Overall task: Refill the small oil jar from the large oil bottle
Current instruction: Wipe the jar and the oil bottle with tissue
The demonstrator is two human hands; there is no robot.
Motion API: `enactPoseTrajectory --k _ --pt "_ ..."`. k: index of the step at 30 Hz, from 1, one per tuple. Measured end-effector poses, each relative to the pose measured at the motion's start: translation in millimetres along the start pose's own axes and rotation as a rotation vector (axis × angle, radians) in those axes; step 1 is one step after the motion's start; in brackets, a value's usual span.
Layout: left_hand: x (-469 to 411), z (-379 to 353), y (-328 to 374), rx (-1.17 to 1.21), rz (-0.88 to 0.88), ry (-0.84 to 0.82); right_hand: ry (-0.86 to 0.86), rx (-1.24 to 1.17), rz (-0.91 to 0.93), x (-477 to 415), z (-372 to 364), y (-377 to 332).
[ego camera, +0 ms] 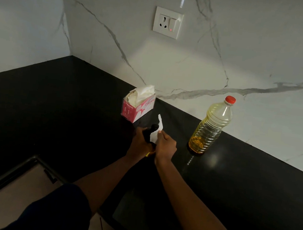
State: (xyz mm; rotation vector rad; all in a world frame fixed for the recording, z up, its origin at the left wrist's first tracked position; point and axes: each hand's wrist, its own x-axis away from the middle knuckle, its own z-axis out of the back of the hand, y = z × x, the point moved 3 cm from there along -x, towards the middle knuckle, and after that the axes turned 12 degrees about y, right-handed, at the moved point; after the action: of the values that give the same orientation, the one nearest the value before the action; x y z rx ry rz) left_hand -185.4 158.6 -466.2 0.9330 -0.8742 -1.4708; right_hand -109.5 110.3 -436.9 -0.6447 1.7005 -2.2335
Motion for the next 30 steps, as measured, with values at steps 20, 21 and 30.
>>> enactPoseTrajectory --k 20,21,30 --pt "-25.1 6.5 -10.3 -0.015 0.035 -0.169 0.054 0.029 0.007 -12.6 -16.4 -10.2" --pt "-27.2 5.7 -11.8 -0.019 0.043 -0.185 0.075 0.007 0.006 -10.0 -14.3 -8.6" --pt "-23.3 -1.0 -8.4 -0.101 -0.142 -0.126 0.146 -0.031 -0.061 15.8 -17.7 8.4"
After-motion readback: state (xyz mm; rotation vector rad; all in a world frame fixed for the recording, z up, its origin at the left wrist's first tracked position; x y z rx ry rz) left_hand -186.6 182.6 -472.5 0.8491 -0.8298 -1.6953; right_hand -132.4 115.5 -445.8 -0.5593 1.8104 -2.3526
